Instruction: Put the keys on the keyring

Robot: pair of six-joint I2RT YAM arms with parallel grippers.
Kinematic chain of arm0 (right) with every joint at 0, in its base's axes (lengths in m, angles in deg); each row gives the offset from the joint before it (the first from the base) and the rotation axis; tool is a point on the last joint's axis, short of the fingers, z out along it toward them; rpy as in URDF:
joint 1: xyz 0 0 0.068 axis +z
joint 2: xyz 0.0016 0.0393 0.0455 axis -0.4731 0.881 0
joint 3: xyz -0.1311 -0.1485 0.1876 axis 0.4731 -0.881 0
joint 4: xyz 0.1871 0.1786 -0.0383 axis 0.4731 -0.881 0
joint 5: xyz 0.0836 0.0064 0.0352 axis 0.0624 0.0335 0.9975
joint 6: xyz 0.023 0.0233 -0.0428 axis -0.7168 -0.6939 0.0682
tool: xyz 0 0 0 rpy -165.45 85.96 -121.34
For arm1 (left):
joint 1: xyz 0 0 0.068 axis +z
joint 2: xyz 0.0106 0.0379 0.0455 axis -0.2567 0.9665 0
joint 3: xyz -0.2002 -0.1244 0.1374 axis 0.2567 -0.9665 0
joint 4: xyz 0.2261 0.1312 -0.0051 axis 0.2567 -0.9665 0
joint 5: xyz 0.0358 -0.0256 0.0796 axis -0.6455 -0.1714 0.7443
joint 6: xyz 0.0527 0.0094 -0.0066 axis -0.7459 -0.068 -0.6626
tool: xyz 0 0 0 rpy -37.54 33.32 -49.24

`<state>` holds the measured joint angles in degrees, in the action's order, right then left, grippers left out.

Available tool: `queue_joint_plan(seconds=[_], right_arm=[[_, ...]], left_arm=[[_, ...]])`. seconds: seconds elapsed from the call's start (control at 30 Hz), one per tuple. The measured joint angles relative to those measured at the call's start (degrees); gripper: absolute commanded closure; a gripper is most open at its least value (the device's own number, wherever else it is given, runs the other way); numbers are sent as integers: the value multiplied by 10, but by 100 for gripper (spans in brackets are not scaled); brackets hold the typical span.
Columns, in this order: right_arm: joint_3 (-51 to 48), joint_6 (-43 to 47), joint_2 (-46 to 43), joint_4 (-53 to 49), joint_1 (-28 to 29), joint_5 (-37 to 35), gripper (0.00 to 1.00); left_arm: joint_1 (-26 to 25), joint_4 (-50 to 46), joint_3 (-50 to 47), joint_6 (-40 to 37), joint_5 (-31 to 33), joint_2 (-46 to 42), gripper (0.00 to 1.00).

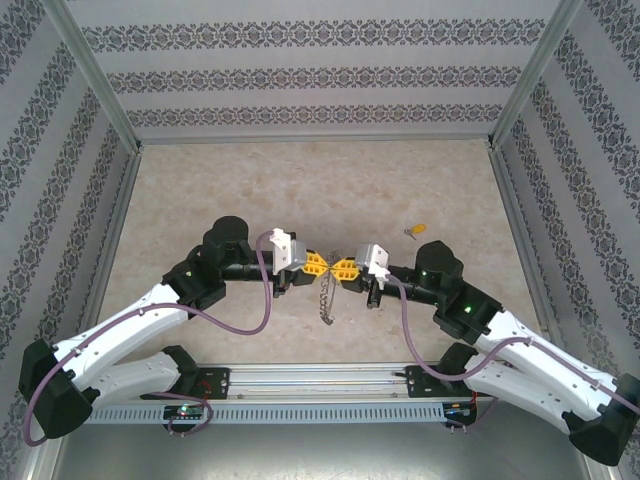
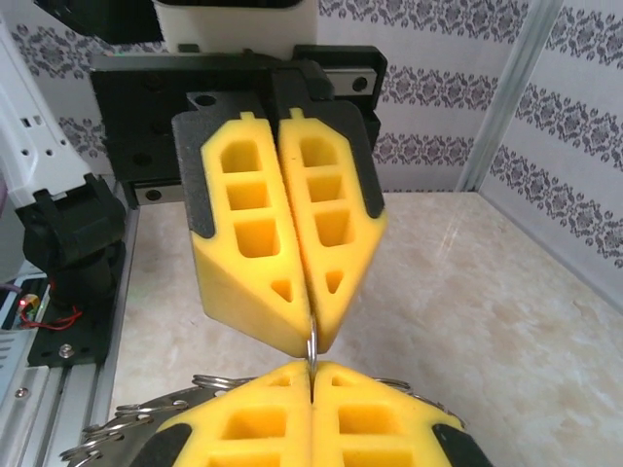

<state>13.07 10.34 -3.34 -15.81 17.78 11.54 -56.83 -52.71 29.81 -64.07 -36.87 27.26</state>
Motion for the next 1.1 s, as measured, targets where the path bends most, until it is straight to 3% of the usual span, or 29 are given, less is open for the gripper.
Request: queue_joint_plan(seconds=[0.73, 1.1], right_arm=[[-24, -1, -26, 54, 0, 34, 100], [-29, -3, -26, 70, 0, 38, 100]], left_arm=[[0, 88, -26, 63, -38, -6, 85], [0, 105, -33, 68, -46, -6, 100]])
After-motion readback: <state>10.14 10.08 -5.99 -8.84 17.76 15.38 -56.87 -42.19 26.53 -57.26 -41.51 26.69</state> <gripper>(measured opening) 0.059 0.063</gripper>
